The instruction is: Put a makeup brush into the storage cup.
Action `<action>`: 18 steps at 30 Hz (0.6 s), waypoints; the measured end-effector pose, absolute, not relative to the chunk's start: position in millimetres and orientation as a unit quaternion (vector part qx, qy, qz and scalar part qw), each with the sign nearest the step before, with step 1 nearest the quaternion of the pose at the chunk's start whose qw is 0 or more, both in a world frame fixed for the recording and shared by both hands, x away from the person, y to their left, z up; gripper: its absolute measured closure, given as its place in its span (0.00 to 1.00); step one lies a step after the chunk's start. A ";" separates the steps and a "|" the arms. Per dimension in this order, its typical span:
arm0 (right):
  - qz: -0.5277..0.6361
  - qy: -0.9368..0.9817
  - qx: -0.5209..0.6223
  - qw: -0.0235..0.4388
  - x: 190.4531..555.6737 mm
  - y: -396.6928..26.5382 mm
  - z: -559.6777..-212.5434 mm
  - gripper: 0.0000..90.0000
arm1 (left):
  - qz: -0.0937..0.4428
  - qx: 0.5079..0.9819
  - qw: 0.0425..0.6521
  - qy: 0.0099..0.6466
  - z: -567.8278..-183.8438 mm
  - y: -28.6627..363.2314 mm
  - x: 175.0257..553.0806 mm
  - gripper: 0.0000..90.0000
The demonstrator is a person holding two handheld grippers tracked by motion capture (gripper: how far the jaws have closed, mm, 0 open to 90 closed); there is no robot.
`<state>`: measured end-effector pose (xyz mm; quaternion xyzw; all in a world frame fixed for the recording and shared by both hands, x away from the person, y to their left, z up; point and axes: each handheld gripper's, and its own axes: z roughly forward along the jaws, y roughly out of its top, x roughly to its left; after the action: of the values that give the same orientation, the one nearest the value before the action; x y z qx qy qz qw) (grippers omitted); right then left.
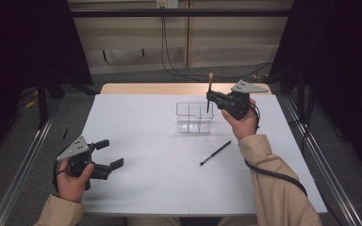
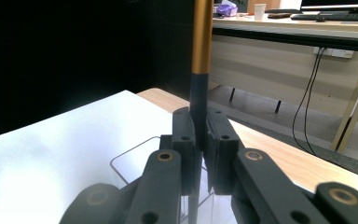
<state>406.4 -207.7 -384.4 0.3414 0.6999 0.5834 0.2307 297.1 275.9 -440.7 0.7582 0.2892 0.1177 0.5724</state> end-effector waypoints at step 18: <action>0.578 0.702 0.349 0.227 407.9 -208.9 -396.7 0.93 | 0.119 0.761 0.572 0.282 -440.0 276.0 296.7 0.01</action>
<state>407.9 -208.9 -396.7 0.3486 0.7022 0.5777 0.2273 296.7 276.0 -440.0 0.7608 0.2825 0.1188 0.5720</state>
